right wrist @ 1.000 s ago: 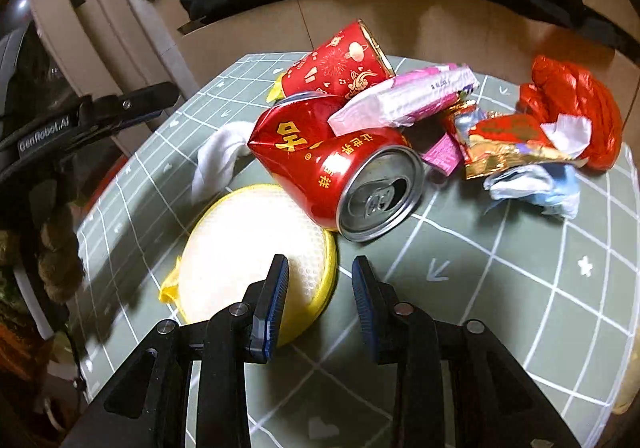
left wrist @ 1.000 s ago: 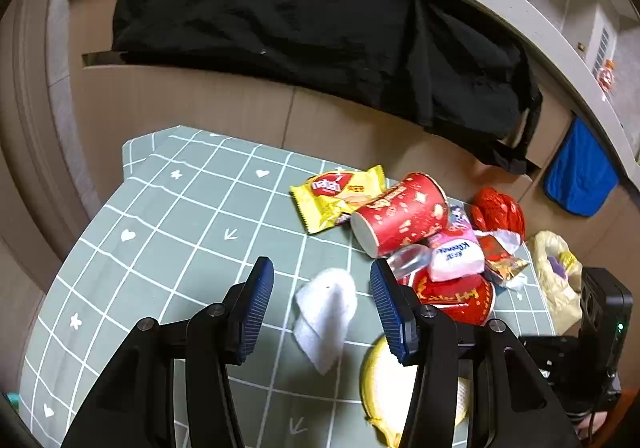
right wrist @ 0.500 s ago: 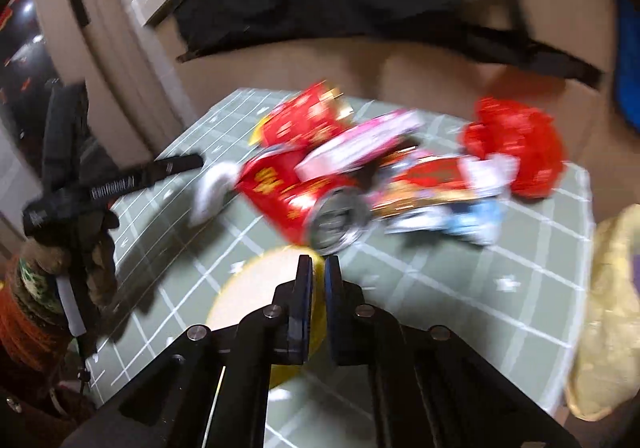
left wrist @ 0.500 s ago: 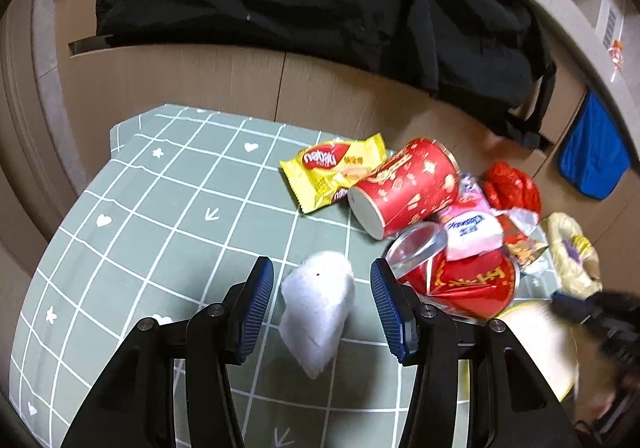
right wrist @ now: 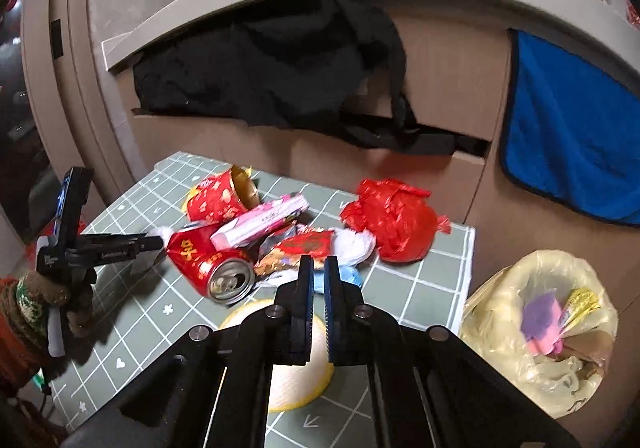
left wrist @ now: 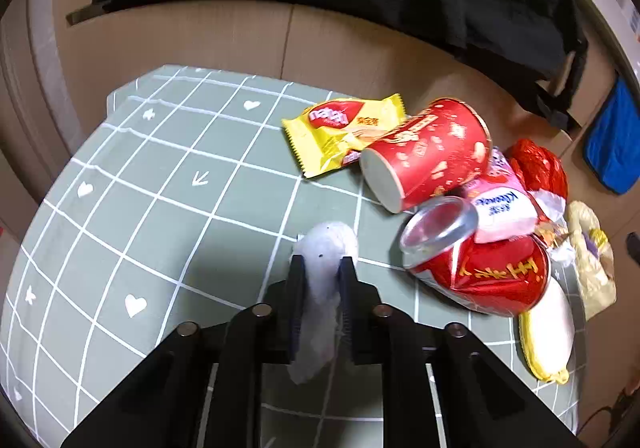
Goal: Collect trash
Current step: 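Grasp the white tissue with the left gripper, then grasp the yellow-rimmed round pad with the right gripper while the left holds the tissue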
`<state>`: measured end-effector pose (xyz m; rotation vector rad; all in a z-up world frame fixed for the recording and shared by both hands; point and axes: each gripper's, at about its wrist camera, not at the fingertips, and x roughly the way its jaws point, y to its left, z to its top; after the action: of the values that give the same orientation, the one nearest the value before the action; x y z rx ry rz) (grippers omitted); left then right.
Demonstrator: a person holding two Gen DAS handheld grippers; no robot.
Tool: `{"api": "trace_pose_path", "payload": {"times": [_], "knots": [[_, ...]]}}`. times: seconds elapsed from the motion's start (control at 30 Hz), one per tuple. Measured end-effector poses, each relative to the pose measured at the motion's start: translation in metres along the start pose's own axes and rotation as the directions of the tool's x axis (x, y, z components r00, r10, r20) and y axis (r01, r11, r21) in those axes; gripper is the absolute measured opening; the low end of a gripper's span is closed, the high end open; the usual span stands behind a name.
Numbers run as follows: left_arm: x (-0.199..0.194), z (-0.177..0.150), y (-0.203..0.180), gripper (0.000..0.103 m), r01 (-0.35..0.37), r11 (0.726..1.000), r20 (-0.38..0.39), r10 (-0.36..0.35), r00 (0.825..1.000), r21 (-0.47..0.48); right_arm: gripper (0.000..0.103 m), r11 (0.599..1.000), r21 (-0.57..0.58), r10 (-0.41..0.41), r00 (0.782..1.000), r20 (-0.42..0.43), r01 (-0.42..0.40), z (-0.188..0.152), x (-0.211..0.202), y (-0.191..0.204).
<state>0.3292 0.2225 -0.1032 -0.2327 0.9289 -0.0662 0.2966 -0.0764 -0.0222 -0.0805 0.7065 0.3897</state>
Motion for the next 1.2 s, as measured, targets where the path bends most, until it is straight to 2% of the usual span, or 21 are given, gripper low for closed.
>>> {"api": "trace_pose_path", "payload": {"times": [0.07, 0.13, 0.3, 0.47, 0.7, 0.93, 1.07, 1.2], "knots": [[-0.008, -0.001, -0.008, 0.013, 0.008, 1.0, 0.026, -0.008, 1.0, 0.025, 0.01, 0.999, 0.023, 0.038, 0.998, -0.041, -0.038, -0.009, 0.009, -0.002], [-0.022, -0.001, -0.016, 0.013, 0.03, 0.999, 0.052, -0.033, 0.998, 0.043, 0.029, 0.997, 0.045, 0.067, 0.993, -0.092, -0.063, -0.019, 0.021, -0.005], [-0.056, -0.005, -0.046, 0.013, 0.146, 0.984, 0.079, -0.154, 0.985, 0.106, 0.03, 0.991, 0.111, 0.095, 0.98, -0.174, -0.077, -0.044, 0.04, -0.015], [-0.053, -0.025, -0.077, 0.013, 0.236, 0.964, -0.009, -0.237, 0.971, 0.121, 0.03, 0.992, 0.12, 0.064, 0.974, -0.218, -0.038, -0.066, 0.053, -0.02], [-0.026, -0.058, -0.107, 0.013, 0.24, 0.96, -0.118, -0.224, 0.967, 0.145, 0.031, 0.966, 0.24, 0.143, 0.972, -0.184, -0.097, -0.074, 0.057, -0.038], [-0.014, -0.062, -0.114, 0.013, 0.225, 0.964, -0.143, -0.206, 0.968, 0.141, 0.029, 0.927, 0.321, 0.253, 0.954, -0.163, -0.191, -0.076, 0.055, -0.043], [-0.011, -0.06, -0.107, 0.013, 0.228, 0.966, -0.154, -0.208, 0.966, 0.123, 0.029, 0.898, 0.344, 0.325, 0.94, -0.1, -0.274, -0.069, 0.042, -0.036], [-0.009, -0.06, -0.099, 0.013, 0.235, 0.967, -0.161, -0.217, 0.963, 0.1, 0.029, 0.891, 0.316, 0.358, 0.932, -0.051, -0.325, -0.057, 0.03, -0.026]]}}
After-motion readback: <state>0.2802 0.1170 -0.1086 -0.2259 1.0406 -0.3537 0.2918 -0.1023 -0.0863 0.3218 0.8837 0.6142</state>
